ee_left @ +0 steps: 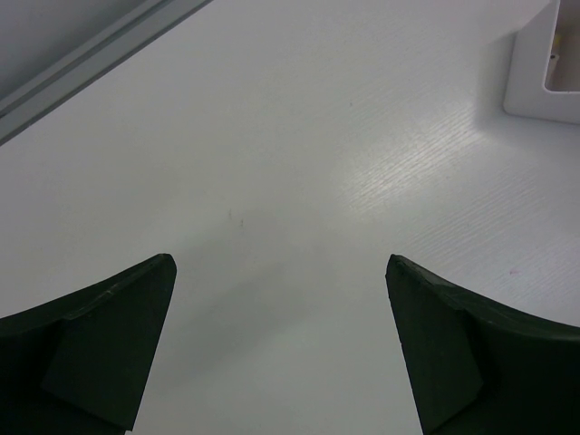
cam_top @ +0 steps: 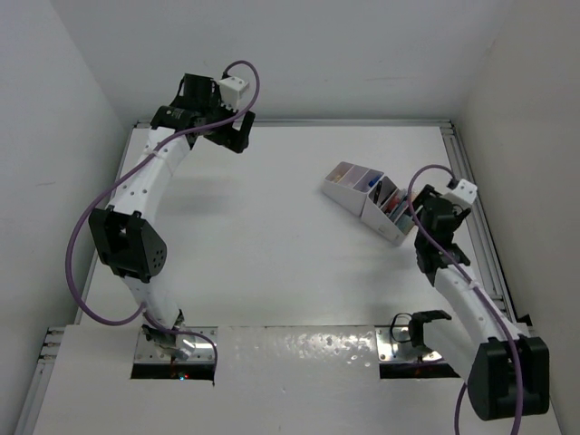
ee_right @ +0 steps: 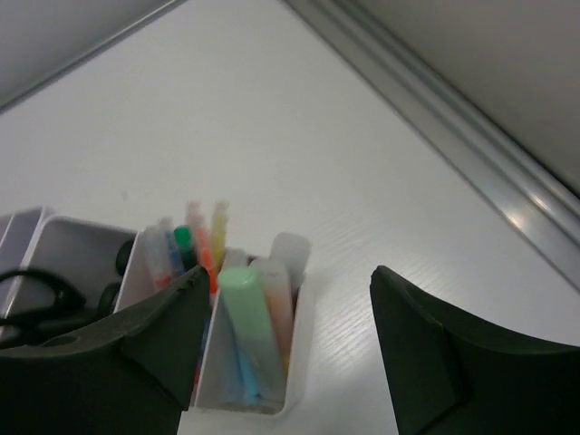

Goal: Sort the stationery into containers
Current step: Place the pen in the storage box, then reset both arms

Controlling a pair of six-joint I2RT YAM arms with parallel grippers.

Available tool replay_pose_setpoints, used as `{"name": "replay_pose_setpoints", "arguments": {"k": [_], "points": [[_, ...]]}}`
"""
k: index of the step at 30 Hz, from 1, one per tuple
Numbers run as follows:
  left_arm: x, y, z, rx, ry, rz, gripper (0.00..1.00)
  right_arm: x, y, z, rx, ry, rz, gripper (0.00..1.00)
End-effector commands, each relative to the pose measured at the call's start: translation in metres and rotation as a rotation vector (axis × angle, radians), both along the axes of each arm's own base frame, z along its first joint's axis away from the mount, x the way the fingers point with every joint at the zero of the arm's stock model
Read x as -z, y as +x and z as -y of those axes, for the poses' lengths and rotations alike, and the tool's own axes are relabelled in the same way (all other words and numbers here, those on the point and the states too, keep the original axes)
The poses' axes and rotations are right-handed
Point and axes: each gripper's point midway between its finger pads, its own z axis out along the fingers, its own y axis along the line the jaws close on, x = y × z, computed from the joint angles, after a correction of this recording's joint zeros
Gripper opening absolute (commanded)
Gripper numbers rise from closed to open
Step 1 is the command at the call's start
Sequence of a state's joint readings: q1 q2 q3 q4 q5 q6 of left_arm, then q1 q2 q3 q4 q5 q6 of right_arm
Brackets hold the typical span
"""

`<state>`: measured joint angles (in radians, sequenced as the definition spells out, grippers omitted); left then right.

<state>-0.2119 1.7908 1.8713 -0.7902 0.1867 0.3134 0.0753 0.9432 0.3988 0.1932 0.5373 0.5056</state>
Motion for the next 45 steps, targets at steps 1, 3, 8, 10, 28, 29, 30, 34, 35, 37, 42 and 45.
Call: {"name": "replay_pose_setpoints", "arguments": {"k": [1, 3, 8, 10, 28, 29, 30, 34, 35, 37, 42, 45], "points": [[-0.035, -0.003, -0.007, -0.003, -0.014, 0.088, 1.00, -0.026, -0.025, 0.043, 0.295, -0.002, -0.012, 0.70], [-0.033, -0.001, -0.009, -0.015, -0.008, 0.086, 1.00, -0.023, -0.048, 0.062, 0.450, 0.016, -0.041, 0.74], [-0.030, 0.010, -0.035, -0.155, 0.039, 0.107, 1.00, 0.008, -0.077, 0.076, 0.530, 0.122, -0.122, 0.76], [-0.028, 0.012, -0.049, -0.225, 0.034, 0.097, 1.00, 0.020, -0.094, 0.073, 0.560, 0.149, -0.192, 0.77], [0.077, -0.044, -0.211, -0.670, 0.098, -0.158, 1.00, 0.041, -0.164, 0.078, 0.701, 0.153, -0.195, 0.96], [0.078, -0.045, -0.209, -0.664, 0.093, -0.162, 1.00, 0.039, -0.165, 0.079, 0.710, 0.150, -0.200, 0.97], [0.079, -0.046, -0.209, -0.663, 0.089, -0.166, 1.00, 0.039, -0.166, 0.079, 0.722, 0.155, -0.203, 0.97], [0.079, -0.045, -0.207, -0.657, 0.076, -0.164, 1.00, 0.040, -0.170, 0.079, 0.747, 0.161, -0.213, 0.98], [0.078, -0.045, -0.207, -0.655, 0.074, -0.163, 1.00, 0.040, -0.171, 0.079, 0.752, 0.161, -0.212, 0.98], [0.076, -0.046, -0.206, -0.651, 0.069, -0.159, 1.00, 0.039, -0.172, 0.079, 0.752, 0.166, -0.206, 0.99], [0.078, -0.048, -0.203, -0.645, 0.061, -0.165, 1.00, 0.037, -0.171, 0.079, 0.753, 0.179, -0.169, 0.99], [0.076, -0.049, -0.203, -0.645, 0.057, -0.161, 1.00, 0.036, -0.170, 0.079, 0.746, 0.183, -0.143, 0.99]]}}
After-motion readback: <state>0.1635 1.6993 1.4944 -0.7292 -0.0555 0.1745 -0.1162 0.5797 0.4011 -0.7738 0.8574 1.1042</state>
